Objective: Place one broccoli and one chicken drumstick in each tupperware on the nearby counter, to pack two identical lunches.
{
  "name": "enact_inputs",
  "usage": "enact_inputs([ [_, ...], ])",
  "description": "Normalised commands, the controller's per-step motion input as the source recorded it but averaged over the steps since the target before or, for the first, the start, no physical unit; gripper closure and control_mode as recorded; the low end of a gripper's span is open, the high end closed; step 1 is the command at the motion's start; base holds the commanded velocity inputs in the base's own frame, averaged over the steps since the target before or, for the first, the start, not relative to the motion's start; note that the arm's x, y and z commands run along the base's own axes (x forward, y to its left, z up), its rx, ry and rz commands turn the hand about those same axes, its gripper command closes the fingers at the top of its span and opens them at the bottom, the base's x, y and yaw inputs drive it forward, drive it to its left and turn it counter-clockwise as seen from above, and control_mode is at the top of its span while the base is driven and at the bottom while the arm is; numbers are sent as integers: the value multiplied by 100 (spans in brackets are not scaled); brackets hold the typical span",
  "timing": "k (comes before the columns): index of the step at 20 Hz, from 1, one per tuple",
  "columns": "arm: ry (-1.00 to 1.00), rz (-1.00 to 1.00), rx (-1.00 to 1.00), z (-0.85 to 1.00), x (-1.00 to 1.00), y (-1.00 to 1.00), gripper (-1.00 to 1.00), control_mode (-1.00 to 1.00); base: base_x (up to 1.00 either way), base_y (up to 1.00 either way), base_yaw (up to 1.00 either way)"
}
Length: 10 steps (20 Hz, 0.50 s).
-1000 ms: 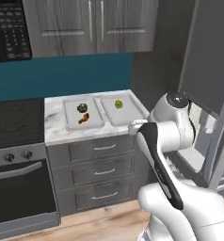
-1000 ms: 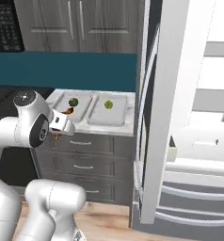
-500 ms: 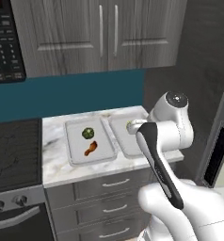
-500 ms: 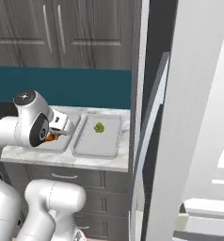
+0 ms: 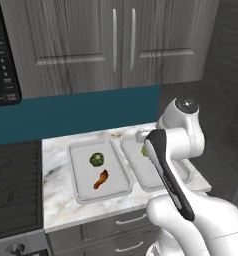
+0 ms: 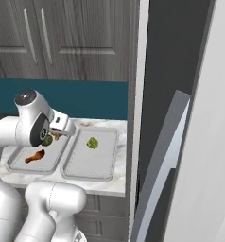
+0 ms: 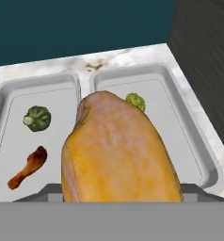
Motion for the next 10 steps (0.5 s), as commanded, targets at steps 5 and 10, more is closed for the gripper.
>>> enact_inputs([
  [5, 0, -6, -1, -41, 0, -19, 100, -100, 0, 0, 0],
  [10, 0, -1, 0, -44, 8, -25, 100, -100, 0, 0, 0],
])
